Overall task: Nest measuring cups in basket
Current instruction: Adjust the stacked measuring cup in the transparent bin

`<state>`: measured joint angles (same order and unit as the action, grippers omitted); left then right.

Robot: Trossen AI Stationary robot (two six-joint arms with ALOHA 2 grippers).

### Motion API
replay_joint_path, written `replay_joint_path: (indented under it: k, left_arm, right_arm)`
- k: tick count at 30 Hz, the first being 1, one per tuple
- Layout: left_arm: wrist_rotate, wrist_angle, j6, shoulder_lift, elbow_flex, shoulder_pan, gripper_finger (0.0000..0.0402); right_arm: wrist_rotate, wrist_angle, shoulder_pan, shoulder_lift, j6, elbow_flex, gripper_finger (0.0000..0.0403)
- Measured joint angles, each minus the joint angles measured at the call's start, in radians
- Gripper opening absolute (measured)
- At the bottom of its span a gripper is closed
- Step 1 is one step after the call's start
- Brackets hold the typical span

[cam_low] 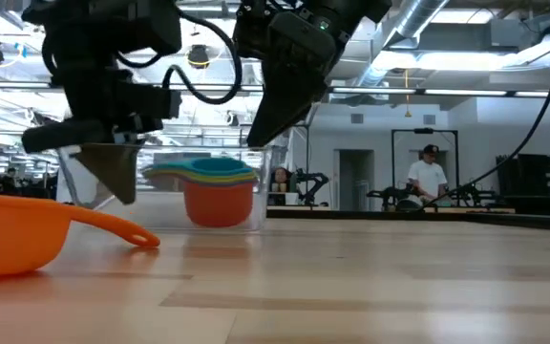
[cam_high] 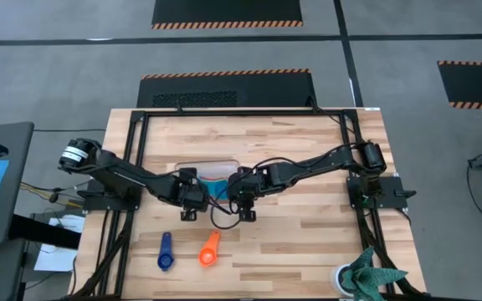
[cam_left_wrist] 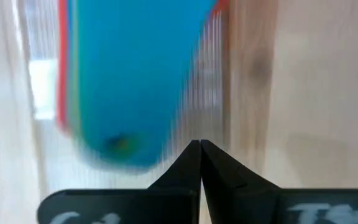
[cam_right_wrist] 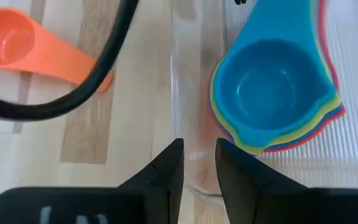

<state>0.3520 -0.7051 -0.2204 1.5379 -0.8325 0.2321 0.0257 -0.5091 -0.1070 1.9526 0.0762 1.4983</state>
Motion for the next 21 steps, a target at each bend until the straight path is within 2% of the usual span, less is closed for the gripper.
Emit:
replay_joint_path:
  k: [2, 11, 21]
  left_arm:
    - [-0.004, -0.080, -0.002, 0.000, -0.031, 0.000, 0.0000]
    - [0.071, -0.147, 0.053, -0.022, -0.147, -0.019, 0.0000]
    - [0.075, -0.208, 0.037, -0.035, -0.171, -0.047, 0.0000]
  right_arm:
    - [-0.001, -0.002, 0.000, 0.000, 0.008, 0.000, 0.0118]
    - [0.000, 0.014, 0.000, 0.000, 0.011, 0.000, 0.0118]
    - [0.060, 0.025, 0.000, -0.028, 0.006, 0.001, 0.0118]
